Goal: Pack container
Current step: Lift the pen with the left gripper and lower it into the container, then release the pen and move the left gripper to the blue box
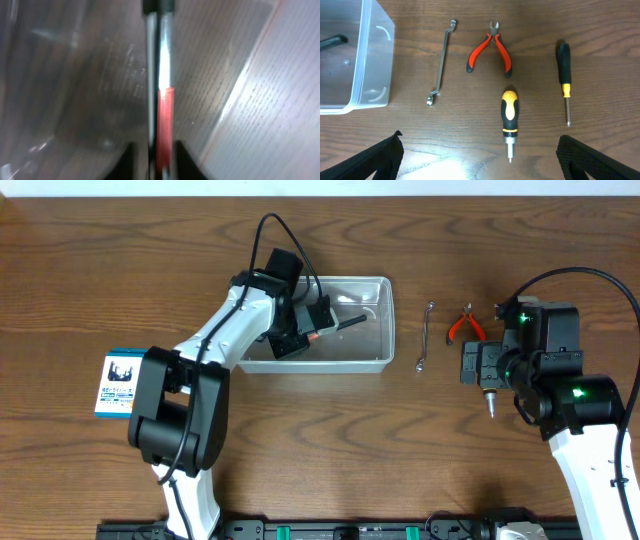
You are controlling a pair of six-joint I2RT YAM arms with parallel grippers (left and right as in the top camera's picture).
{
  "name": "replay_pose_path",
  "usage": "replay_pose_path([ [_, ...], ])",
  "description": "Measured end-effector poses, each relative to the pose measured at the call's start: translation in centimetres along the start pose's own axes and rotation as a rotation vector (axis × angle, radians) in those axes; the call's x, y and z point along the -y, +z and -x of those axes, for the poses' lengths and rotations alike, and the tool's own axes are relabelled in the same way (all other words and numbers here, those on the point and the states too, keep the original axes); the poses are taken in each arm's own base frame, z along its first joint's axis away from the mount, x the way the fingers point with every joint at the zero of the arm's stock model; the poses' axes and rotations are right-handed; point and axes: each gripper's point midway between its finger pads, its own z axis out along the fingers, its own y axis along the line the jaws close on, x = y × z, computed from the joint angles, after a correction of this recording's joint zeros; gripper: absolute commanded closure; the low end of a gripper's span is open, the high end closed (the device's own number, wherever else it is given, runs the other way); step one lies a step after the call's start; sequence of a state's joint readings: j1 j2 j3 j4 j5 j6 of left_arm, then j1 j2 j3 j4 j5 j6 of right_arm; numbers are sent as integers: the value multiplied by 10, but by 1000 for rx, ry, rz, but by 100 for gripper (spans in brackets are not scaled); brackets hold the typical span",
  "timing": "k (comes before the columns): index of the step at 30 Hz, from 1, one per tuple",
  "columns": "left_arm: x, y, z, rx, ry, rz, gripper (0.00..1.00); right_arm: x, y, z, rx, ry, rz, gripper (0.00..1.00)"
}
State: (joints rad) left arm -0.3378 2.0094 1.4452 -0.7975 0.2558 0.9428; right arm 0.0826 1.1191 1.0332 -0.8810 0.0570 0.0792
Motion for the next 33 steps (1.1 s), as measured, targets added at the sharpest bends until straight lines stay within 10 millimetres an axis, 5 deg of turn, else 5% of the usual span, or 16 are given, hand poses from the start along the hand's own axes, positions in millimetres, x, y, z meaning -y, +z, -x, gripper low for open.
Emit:
replay_pose_path([
  [3,1,2,-1,-6,5,-7,56,0,0,0,0,0,0,1],
  [15,-7,-11,-2,-15,-9,54,42,0,0,0,2,0,0,1],
  [19,-26,-72,10,32,-22,235,23,0,0,0,2,0,0,1],
  [23,-48,-175,19,160,-121,497,2,0,0,0,1,0,0,1],
  [25,-55,-224,-3,204,-242,599,2,0,0,0,-1,0,0,1],
  [28,-65,-264,-64,196,-474,683,2,0,0,0,-2,0,0,1],
  [33,-77,-280,-187,112,-955,723,2,0,0,-1,-5,-4,-1,1],
])
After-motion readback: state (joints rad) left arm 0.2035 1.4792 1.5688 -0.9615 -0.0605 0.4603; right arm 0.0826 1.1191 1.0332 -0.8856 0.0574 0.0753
